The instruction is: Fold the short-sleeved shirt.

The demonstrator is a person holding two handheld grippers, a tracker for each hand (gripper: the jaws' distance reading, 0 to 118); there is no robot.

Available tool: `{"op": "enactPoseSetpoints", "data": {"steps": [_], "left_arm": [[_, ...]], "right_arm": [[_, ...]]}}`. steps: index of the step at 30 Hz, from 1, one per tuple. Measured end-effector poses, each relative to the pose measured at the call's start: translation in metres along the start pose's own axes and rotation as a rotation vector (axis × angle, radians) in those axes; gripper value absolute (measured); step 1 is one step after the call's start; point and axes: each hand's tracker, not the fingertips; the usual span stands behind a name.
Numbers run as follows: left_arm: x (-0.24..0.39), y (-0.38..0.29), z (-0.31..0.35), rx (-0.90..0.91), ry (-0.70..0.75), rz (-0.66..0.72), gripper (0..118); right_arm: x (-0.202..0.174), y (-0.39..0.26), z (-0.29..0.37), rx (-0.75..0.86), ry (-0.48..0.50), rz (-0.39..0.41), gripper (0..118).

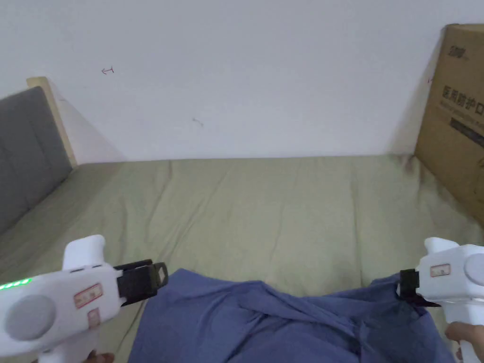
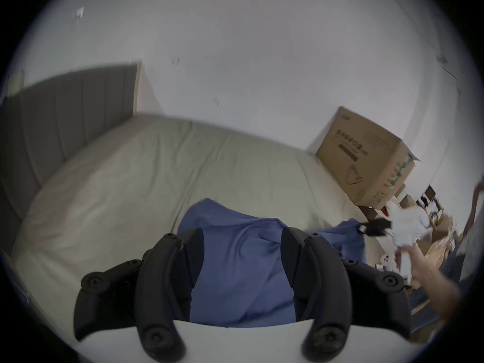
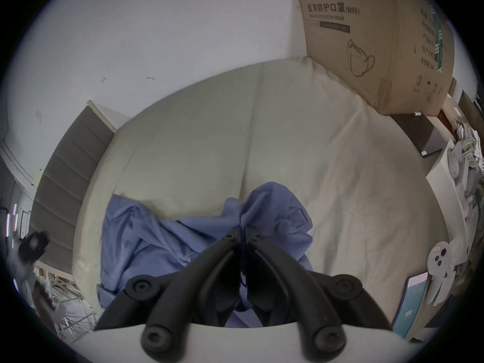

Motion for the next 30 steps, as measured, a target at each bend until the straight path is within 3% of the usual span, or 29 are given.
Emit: {"op": "enactPoseSetpoints", "data": {"steps": [6,10,14,16,18,19,23,25,30], "left_arm": [[-0.035,0.038,-0.16,-0.157,0.276,-0.036,66],[-0.04,0.038,-0.222,-0.253,0.279,-0.059,65],[-0.034,0.027,-0.252,-0.358,0.273,-0.074,62],[-0.031,0.017,-0.258,-0.424,0.276,-0.071,60],[-0.023,0.014,-0.254,-0.381,0.322,-0.132,29],[-0.023,0.013,-0.255,-0.405,0.291,-0.103,3],[-0.02,0.022,-0.245,-0.414,0.295,-0.12,2],[-0.014,0.032,-0.224,-0.346,0.237,-0.096,2],[0.017,0.063,-0.145,-0.226,0.23,-0.189,3]], "right_arm": [[-0.004,0.0,0.006,0.005,0.038,0.042,2],[0.002,0.001,0.007,0.006,0.084,0.008,2],[0.004,0.0,0.004,-0.006,0.092,0.023,2],[0.004,0.0,0.003,-0.013,0.085,0.033,2],[0.003,0.0,0.003,-0.018,0.086,0.034,2],[0.003,-0.001,0.003,-0.018,0.088,0.035,2],[-0.004,-0.003,0.012,-0.009,0.093,0.045,2],[-0.008,-0.001,0.021,0.004,0.095,0.064,2],[-0.016,0.01,0.061,0.069,0.11,0.067,2]]}}
